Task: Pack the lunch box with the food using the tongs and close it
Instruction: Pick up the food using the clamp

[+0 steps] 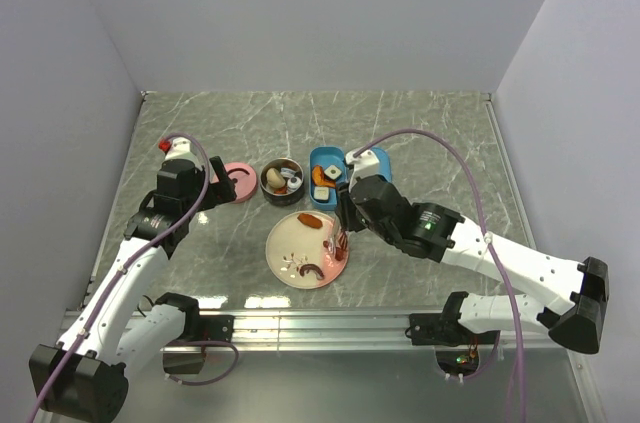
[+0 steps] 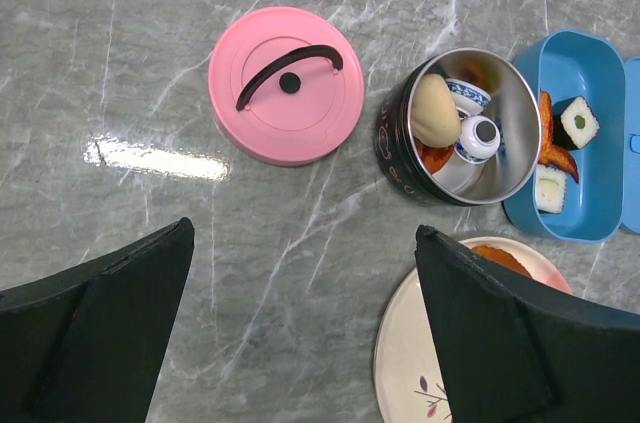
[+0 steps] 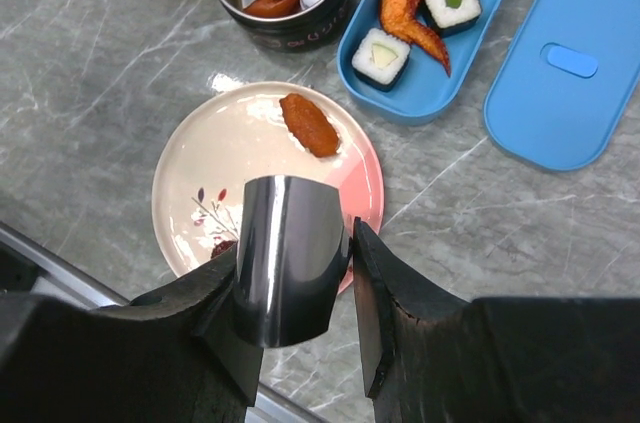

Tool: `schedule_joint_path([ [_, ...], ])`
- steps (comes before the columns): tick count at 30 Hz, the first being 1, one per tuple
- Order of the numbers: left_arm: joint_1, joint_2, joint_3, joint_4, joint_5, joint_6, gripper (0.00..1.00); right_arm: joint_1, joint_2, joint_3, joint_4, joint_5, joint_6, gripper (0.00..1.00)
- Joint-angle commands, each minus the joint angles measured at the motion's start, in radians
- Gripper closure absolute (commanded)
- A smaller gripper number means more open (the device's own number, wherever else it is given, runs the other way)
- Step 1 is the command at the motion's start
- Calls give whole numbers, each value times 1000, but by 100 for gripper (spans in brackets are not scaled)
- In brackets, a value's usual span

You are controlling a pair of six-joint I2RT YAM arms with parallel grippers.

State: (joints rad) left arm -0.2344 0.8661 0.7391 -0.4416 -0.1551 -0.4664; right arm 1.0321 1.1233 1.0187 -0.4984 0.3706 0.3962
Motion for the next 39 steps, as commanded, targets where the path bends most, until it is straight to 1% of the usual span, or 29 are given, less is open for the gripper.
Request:
schedule_joint_path([
  [1, -3, -19, 8, 10, 5, -11, 1, 20, -8, -8, -6, -9, 3, 58],
  [7, -5, -27, 3, 14, 3, -11, 1, 42, 9, -17, -22, 13, -2, 58],
  [12, -3, -35, 5, 12, 0, -9, 1, 55, 55, -3, -28, 34, -3, 59],
  [15, -3, -36, 9, 11, -1, -11, 1, 71, 87, 14, -52, 57, 0, 63],
  [16, -3, -38, 9, 11, -3, -11, 1, 74, 96, 21, -74, 65, 3, 68],
  [19, -5, -44, 13, 11, -6, -12, 1, 86, 105, 27, -100, 86, 16, 76],
  [22, -3, -45, 9, 12, -6, -12, 1, 88, 95, 52, -112, 108, 35, 82],
  [28, -3, -45, 8, 14, -3, -12, 1, 82, 147, 219, -164, 200, 41, 83],
  [33, -3, -52, 6, 11, -8, -11, 0, 11, 210, 308, -121, 208, 20, 83],
  [37, -3, -53, 11, 6, -15, -8, 1, -85, 272, 368, -89, 202, -2, 83],
  [39, -3, -52, 9, 7, -17, -6, 1, -110, 302, 412, -78, 208, -17, 83],
])
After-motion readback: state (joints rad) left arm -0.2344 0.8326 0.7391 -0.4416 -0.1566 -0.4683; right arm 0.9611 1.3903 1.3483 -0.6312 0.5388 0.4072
